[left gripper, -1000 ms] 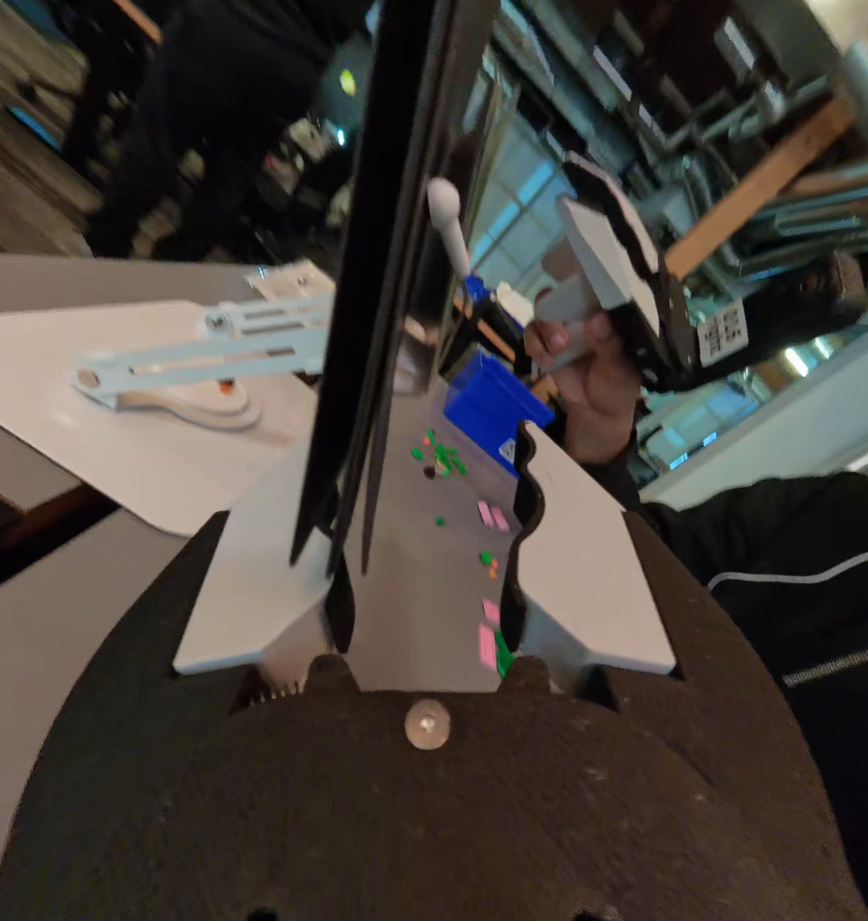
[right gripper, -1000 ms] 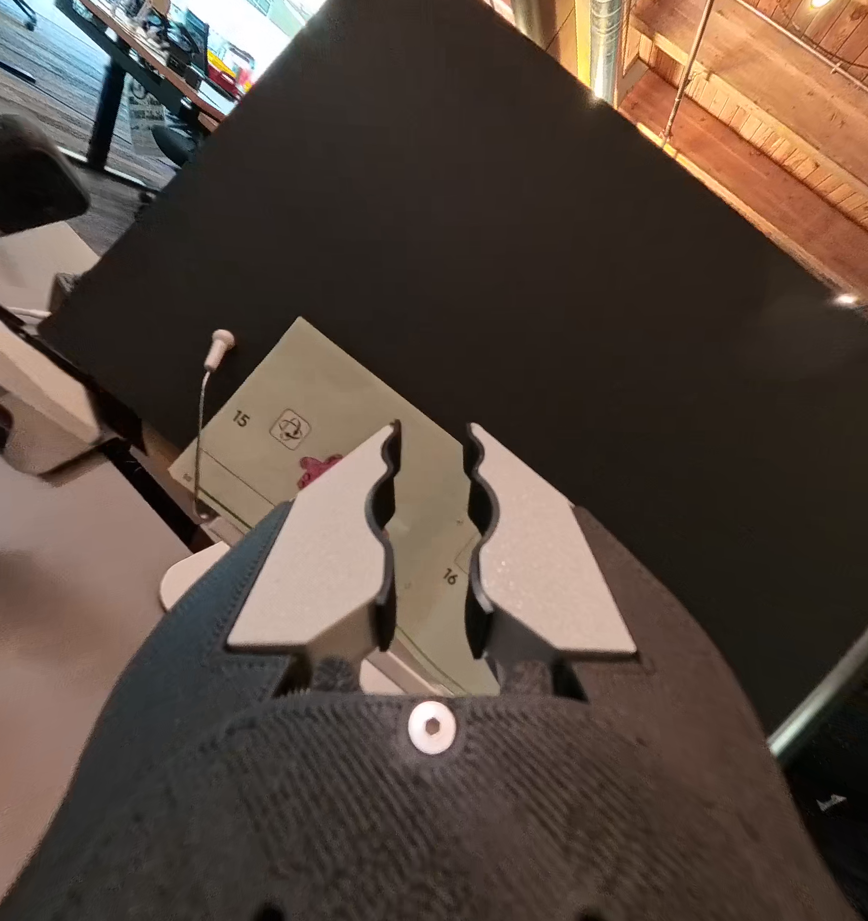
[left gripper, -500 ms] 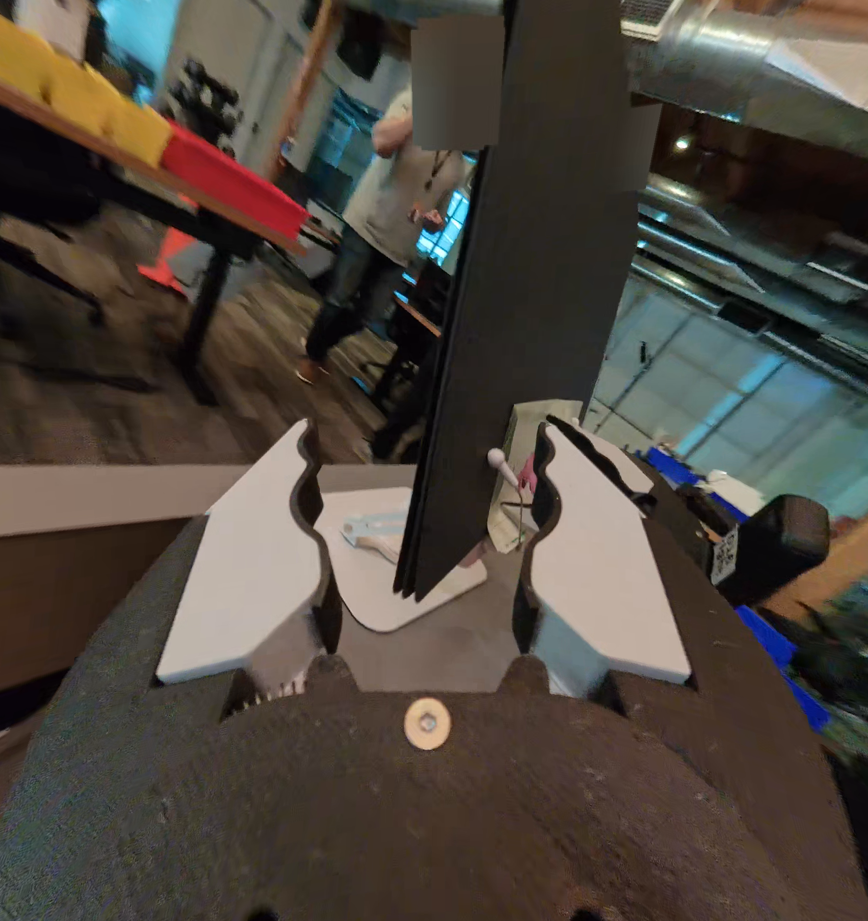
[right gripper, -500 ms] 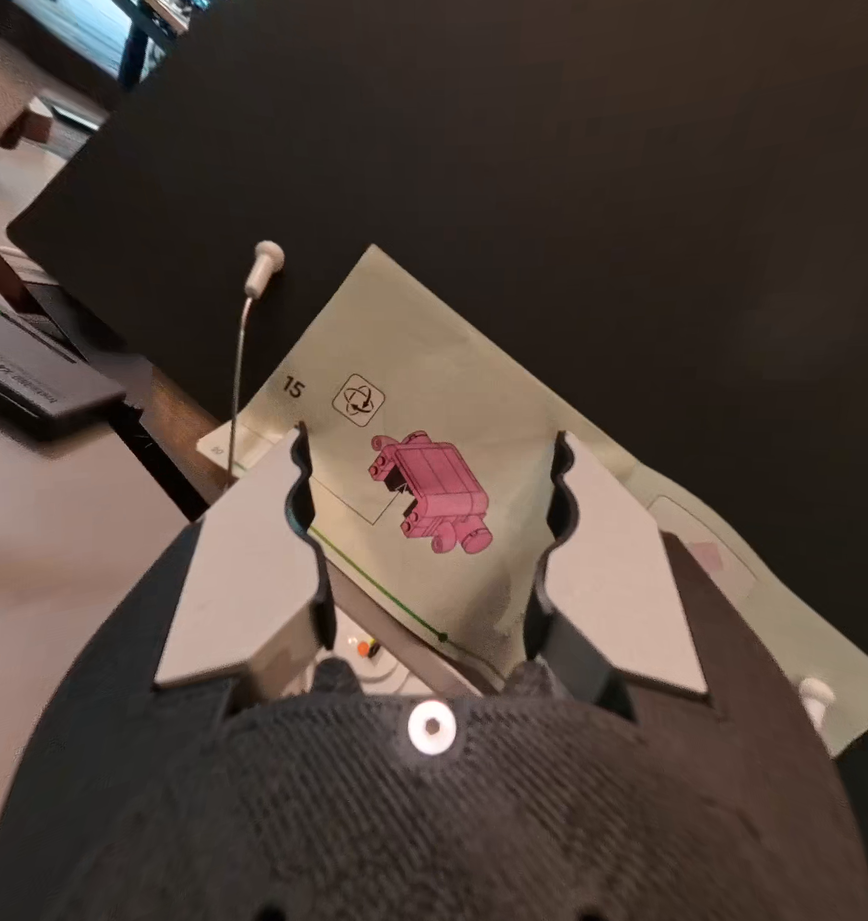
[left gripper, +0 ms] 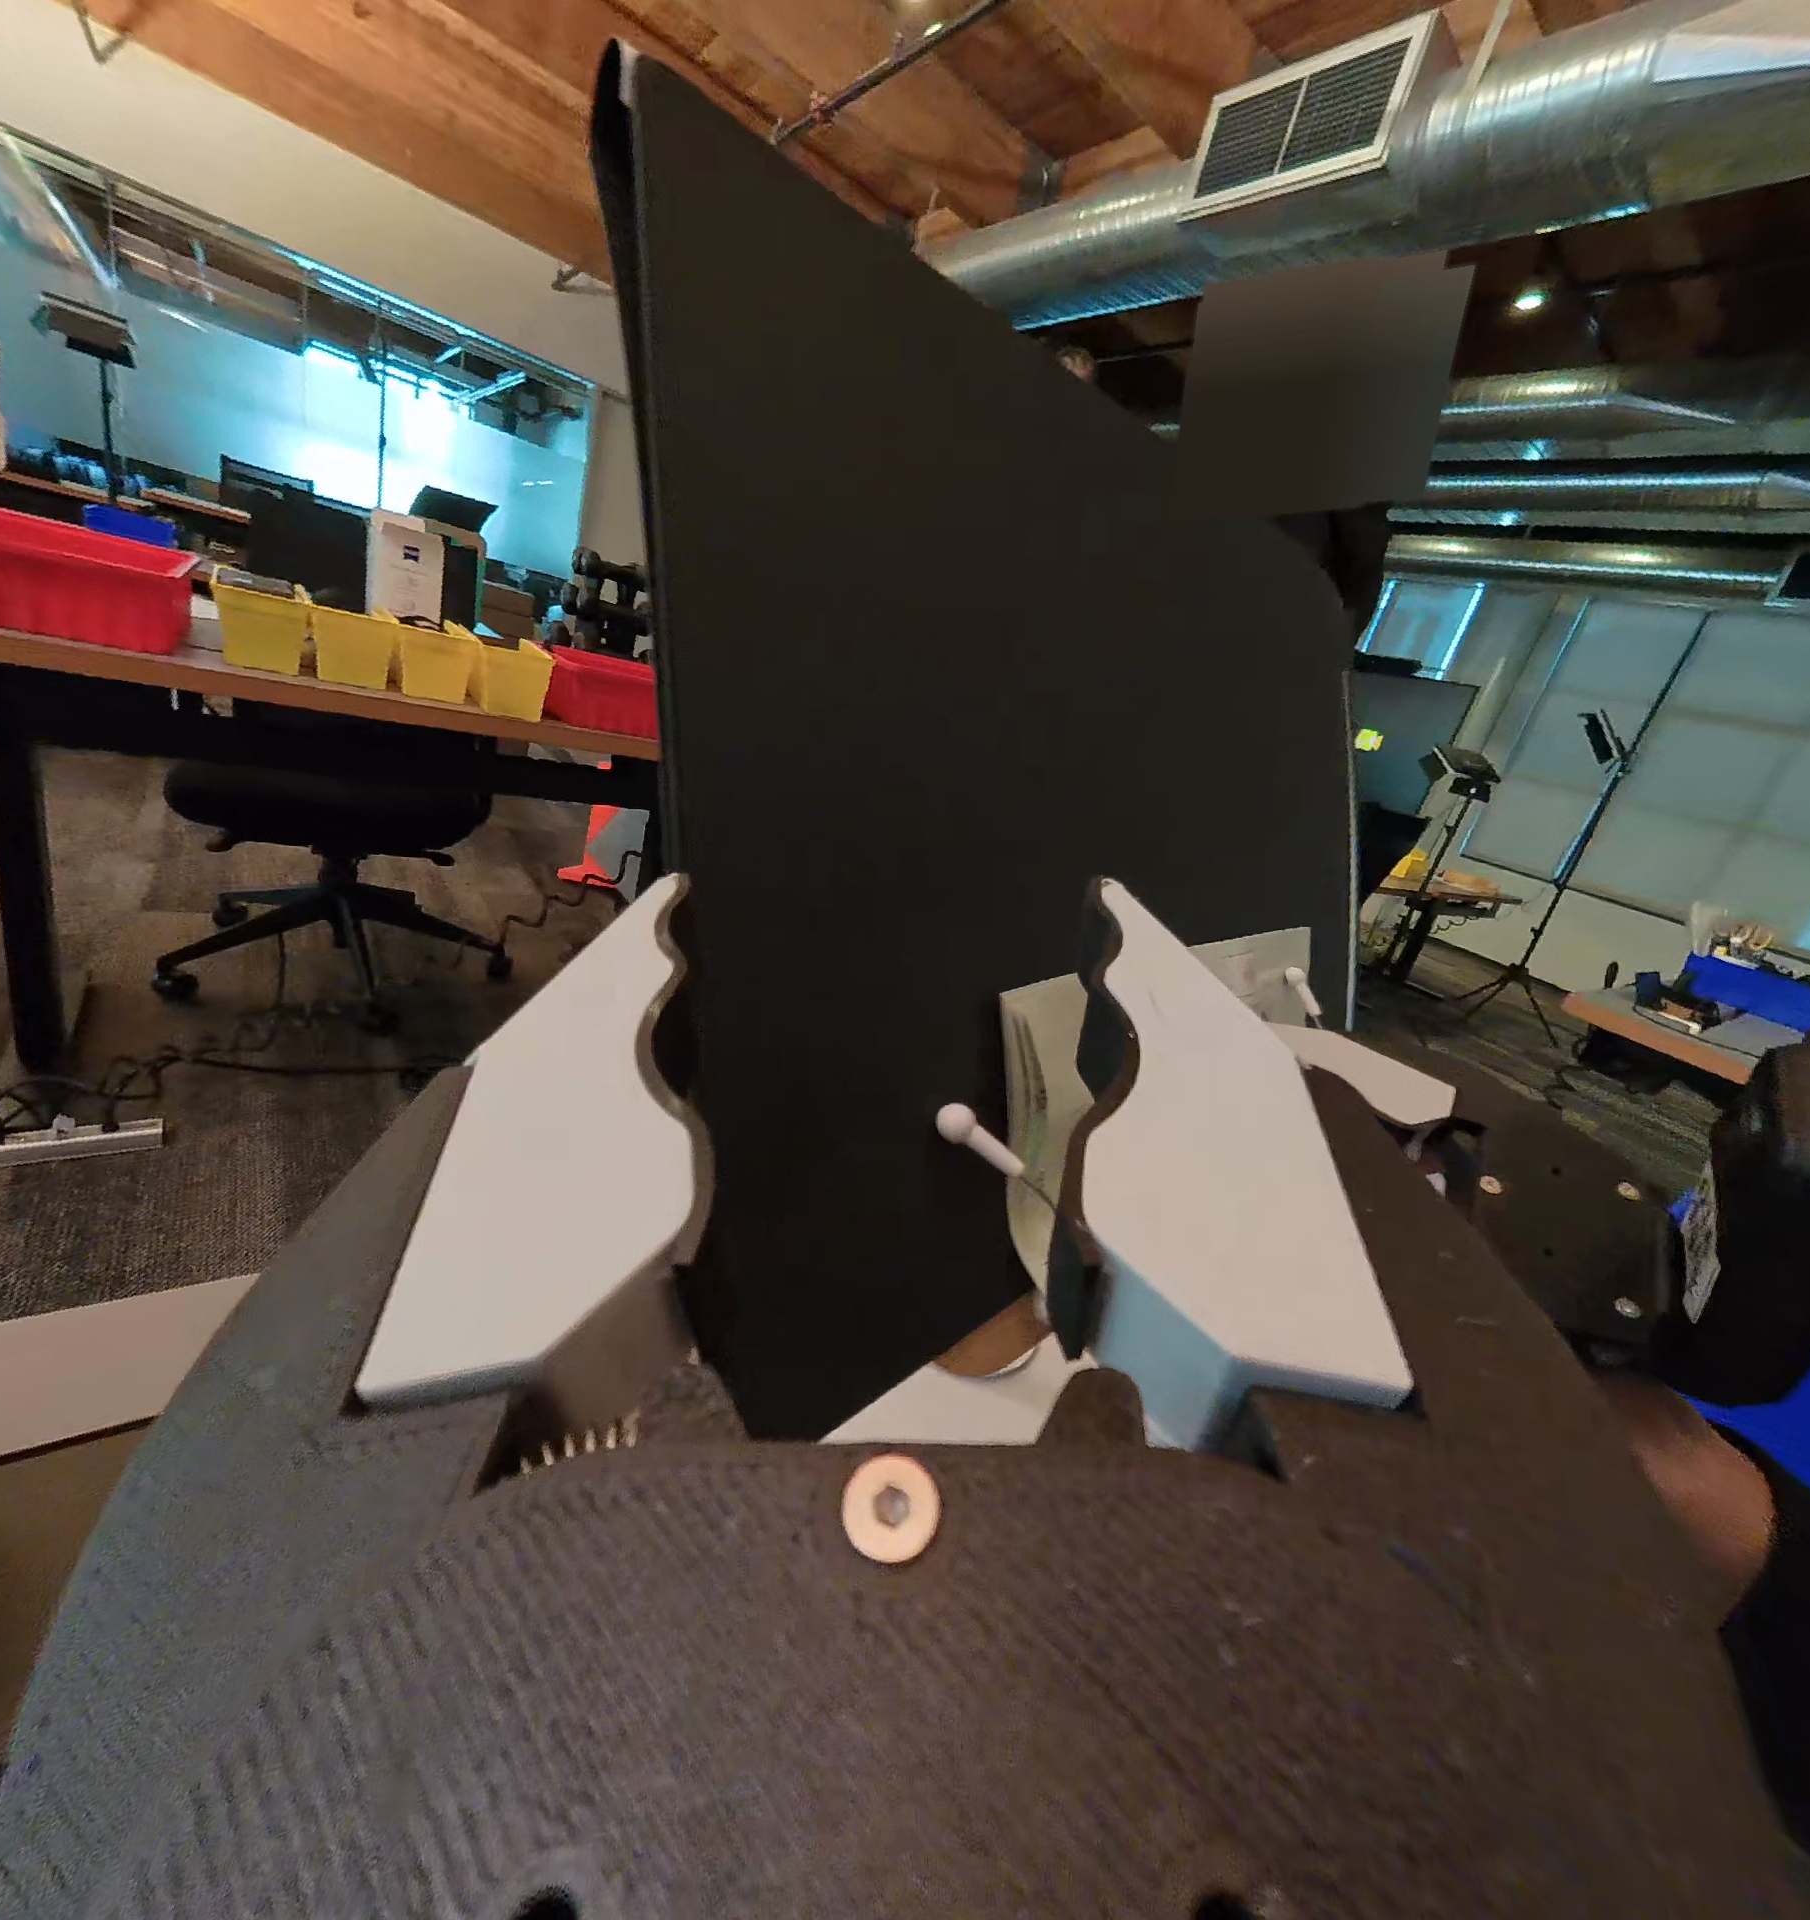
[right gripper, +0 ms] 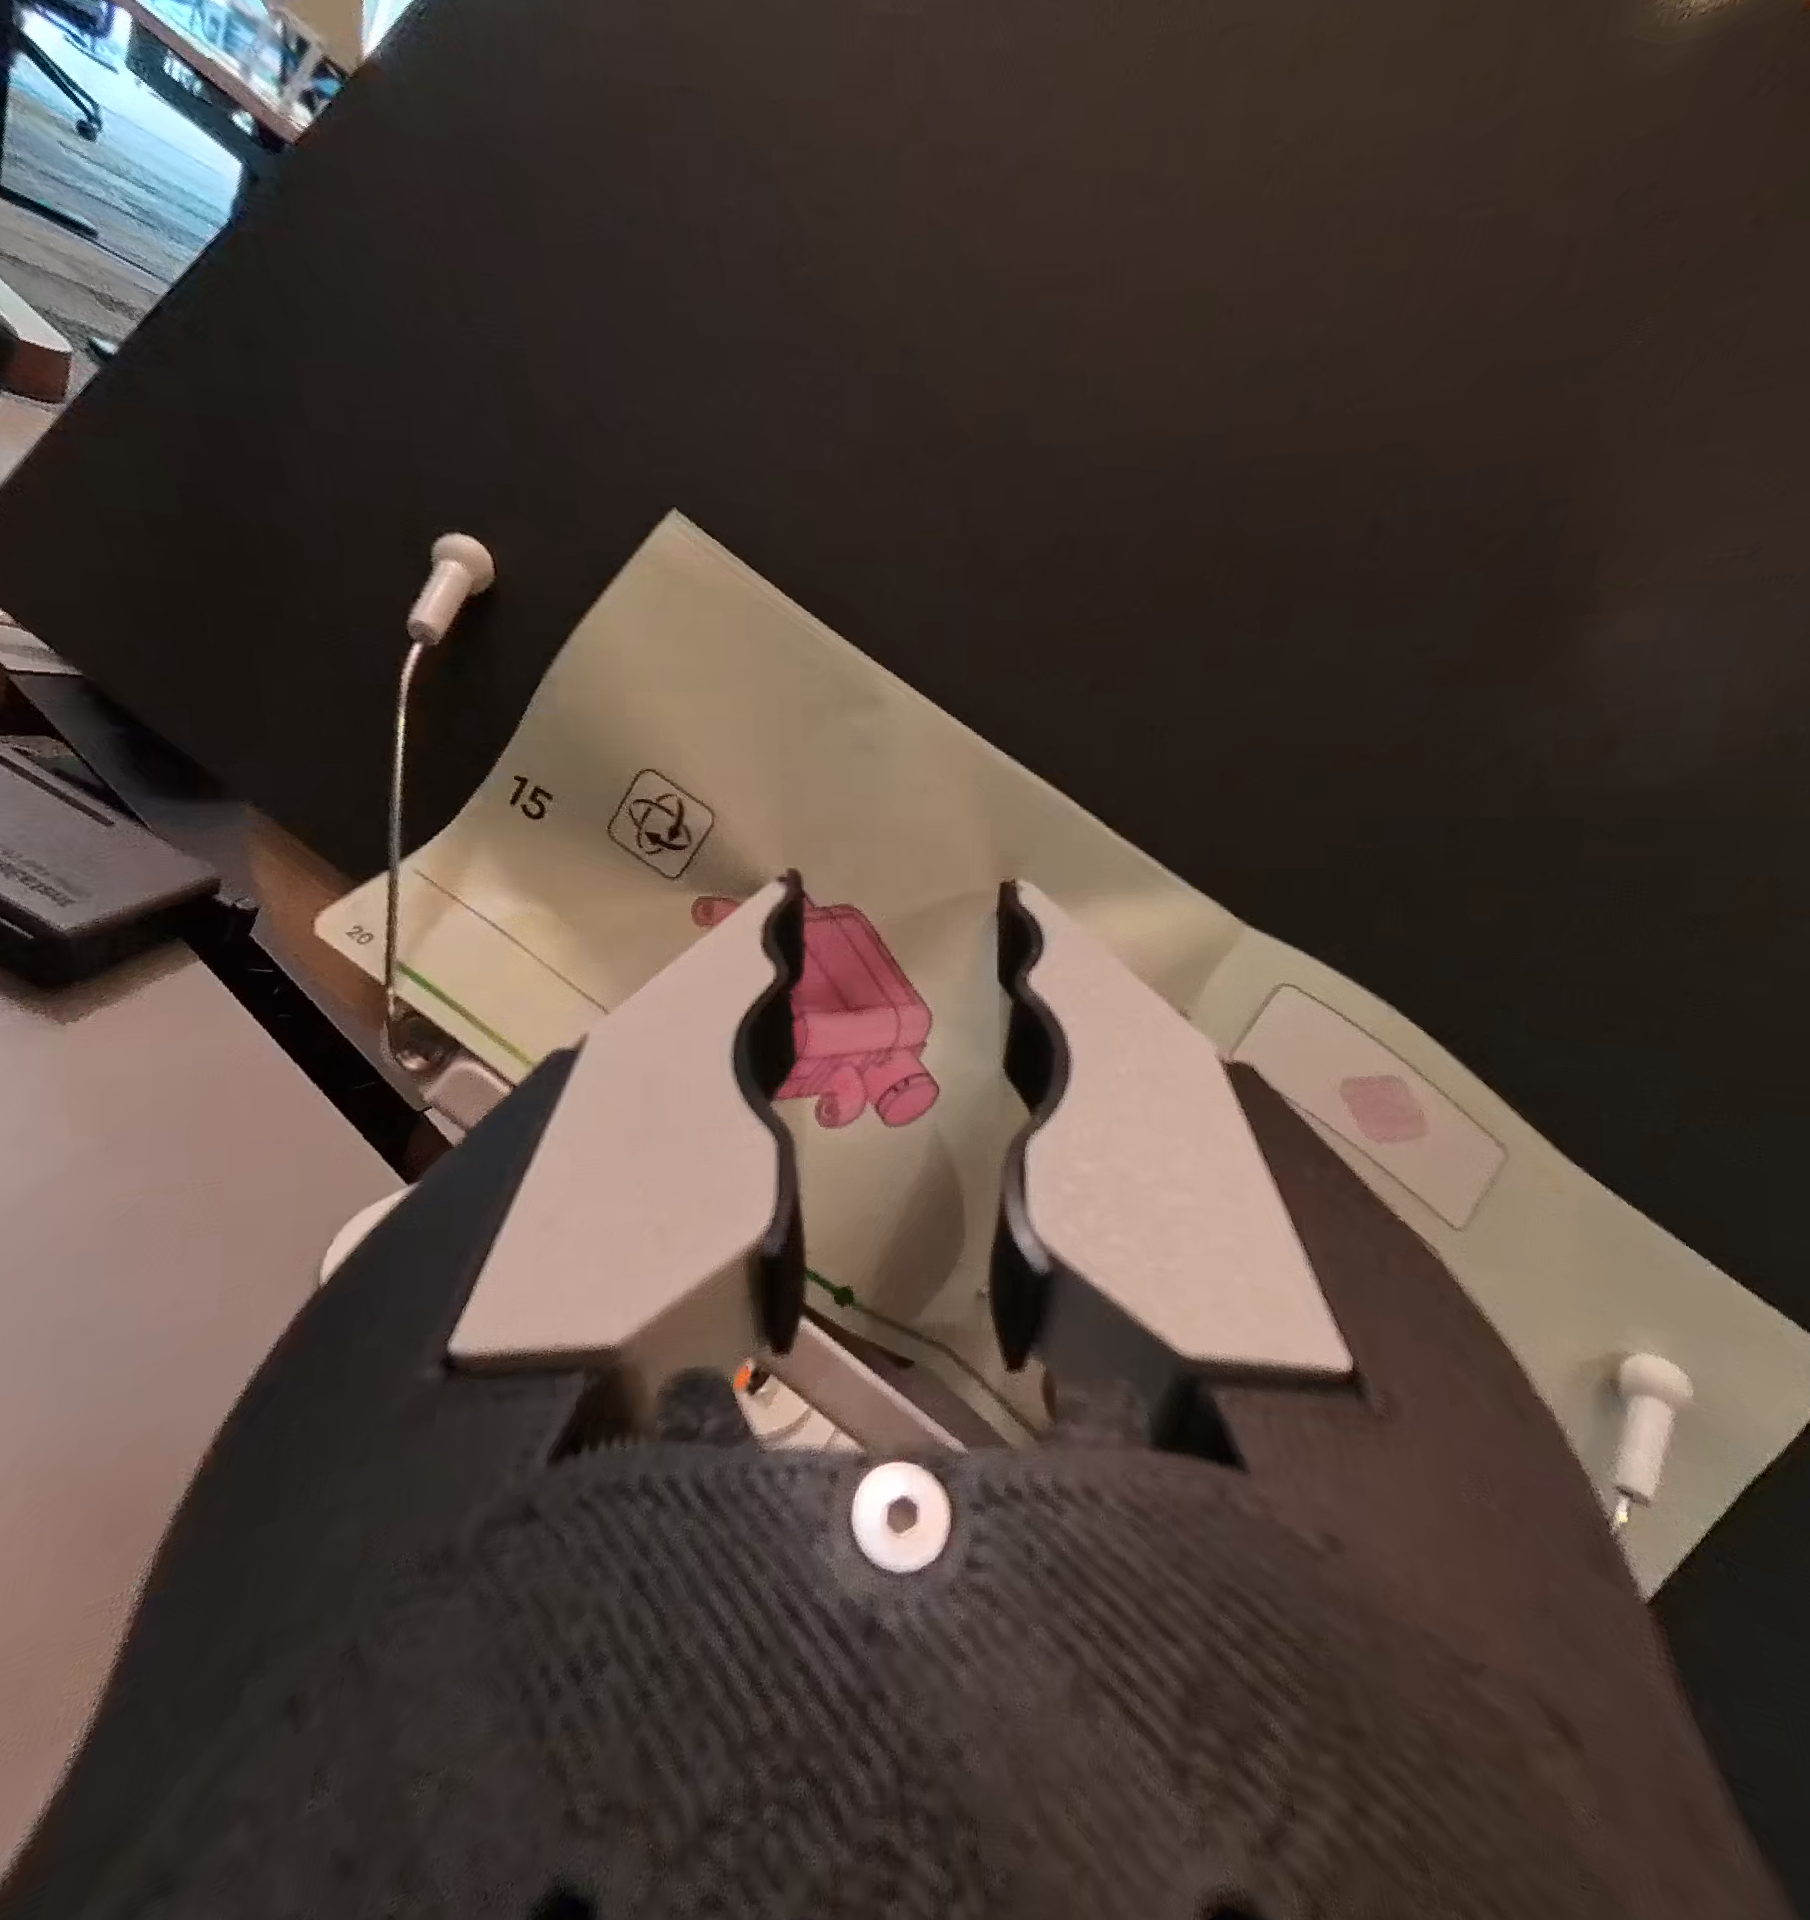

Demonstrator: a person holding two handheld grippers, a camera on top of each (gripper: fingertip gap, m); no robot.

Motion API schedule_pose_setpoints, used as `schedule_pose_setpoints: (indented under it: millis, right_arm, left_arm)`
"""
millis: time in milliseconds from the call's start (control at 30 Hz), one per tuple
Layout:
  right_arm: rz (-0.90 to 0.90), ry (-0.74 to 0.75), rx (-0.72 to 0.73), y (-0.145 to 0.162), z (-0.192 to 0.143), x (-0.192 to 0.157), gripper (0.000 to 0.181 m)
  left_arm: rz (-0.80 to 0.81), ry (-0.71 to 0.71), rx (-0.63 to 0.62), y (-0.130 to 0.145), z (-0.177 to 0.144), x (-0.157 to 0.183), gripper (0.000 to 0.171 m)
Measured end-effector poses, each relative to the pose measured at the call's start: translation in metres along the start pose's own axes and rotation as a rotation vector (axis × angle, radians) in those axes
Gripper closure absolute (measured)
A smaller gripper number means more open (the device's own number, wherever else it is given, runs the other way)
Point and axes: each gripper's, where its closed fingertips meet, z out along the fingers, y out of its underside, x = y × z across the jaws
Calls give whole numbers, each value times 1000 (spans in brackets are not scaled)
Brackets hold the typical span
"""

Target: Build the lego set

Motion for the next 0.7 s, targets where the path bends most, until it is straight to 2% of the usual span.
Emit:
schedule_pose_setpoints:
  millis: [100, 167, 300, 433, 567, 700]
  right_arm:
    - [-16, -7, -10, 0, 0, -2, 158]
    - [-37, -15, -13, 1, 0, -5, 181]
    - [-28, -27, -30, 1, 0, -5, 181]
    - [-39, 3, -67, 3, -2, 3, 181]
    - [-112, 73, -86, 5, -7, 19, 181]
    - [-97, 95, -89, 6, -10, 29, 181]
  left_arm:
    - [11, 48, -19, 3, 7, 18, 101]
    - [35, 86, -63, 12, 13, 32, 102]
    - [97, 166, -223, 44, 25, 55, 104]
    - [203, 179, -395, 80, 30, 65, 101]
    - [343, 131, -422, 91, 37, 69, 98]
    - [368, 147, -445, 101, 42, 80, 98]
